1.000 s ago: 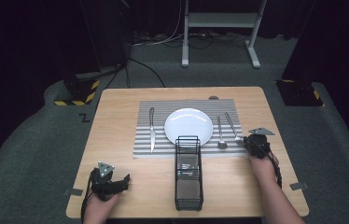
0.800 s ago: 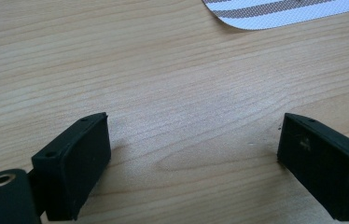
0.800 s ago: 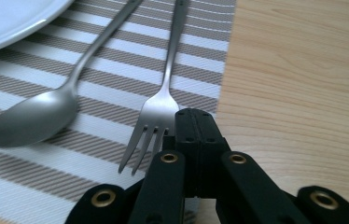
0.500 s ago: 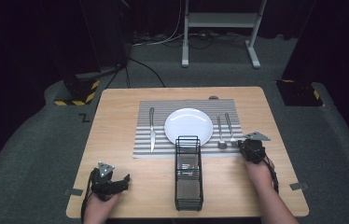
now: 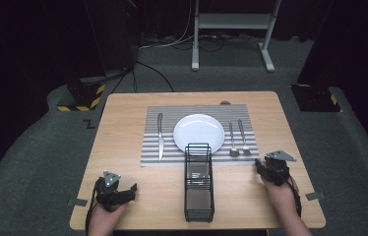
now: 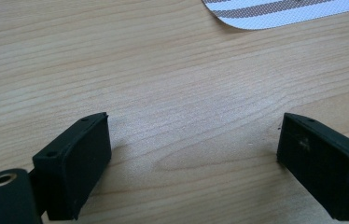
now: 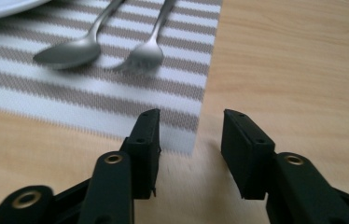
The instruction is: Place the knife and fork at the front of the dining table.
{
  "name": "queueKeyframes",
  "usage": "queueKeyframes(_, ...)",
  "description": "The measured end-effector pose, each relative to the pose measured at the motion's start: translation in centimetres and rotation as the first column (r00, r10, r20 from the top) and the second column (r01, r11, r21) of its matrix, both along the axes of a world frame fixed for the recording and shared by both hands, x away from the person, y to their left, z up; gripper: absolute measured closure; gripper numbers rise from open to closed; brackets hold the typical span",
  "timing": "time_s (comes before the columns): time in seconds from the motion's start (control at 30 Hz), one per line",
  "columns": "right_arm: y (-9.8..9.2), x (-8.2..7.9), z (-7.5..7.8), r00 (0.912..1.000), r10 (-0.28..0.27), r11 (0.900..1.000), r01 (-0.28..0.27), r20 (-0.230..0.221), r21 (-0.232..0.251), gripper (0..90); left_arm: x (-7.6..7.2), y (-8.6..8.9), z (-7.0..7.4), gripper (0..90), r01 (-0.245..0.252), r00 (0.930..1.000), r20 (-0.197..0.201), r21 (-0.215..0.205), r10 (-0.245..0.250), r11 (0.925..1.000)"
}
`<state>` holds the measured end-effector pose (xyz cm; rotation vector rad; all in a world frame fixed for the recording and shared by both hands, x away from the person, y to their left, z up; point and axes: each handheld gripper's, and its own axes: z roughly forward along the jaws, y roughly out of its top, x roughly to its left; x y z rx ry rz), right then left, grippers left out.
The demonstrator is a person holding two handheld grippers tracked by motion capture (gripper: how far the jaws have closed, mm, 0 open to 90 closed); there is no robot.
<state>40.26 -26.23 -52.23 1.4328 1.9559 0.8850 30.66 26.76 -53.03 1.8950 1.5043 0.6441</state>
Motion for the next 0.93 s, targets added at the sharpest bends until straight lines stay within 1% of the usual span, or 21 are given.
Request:
queueKeyframes(0.07,-0.5,-0.9,0.0,0.9999,0.005,1.0,-0.005,-0.011,-0.003,52.6,0.0,0.0,0.0,9.9,0.001,1.0,-0.001,0.0,-0.001,1.0)
queueKeyframes(0.17,-1.4,-2.3,-0.1,0.9998,0.005,1.0,-0.005,-0.019,0.006,43.7,0.0,0.0,0.0,10.1,0.001,1.0,0.0,0.002,-0.001,1.0)
queueKeyframes(0.23,-2.3,-3.4,-0.1,0.9992,0.005,1.0,-0.004,-0.039,0.026,36.0,0.0,0.0,0.0,10.3,-0.002,1.0,0.001,0.001,0.002,1.0)
queueKeyframes(0.37,-3.7,-5.2,-0.1,0.9984,0.014,1.0,-0.013,-0.055,0.024,24.8,0.0,0.0,0.0,10.3,-0.002,1.0,0.002,0.001,0.002,1.0)
queueKeyframes(0.47,-4.3,-6.0,-0.2,0.9977,0.016,1.0,-0.015,-0.066,0.02,17.5,0.0,0.0,0.0,10.3,-0.002,1.0,0.002,0.001,0.002,1.0)
queueKeyframes(0.53,-4.3,-6.2,-0.2,0.9971,0.019,1.0,-0.018,-0.073,0.02,13.8,0.0,0.0,0.0,10.3,-0.002,1.0,0.001,0.0,0.002,1.0)
queueKeyframes(0.67,-4.3,-6.1,-0.2,0.9965,0.028,0.999,-0.027,-0.079,0.019,12.6,0.0,0.0,0.0,10.3,-0.001,1.0,0.001,0.001,0.001,1.0)
queueKeyframes(0.93,-4.2,-6.0,-0.2,0.9965,0.027,1.0,-0.026,-0.079,0.018,12.3,0.0,0.0,0.0,10.4,-0.001,1.0,0.001,0.001,0.001,1.0)
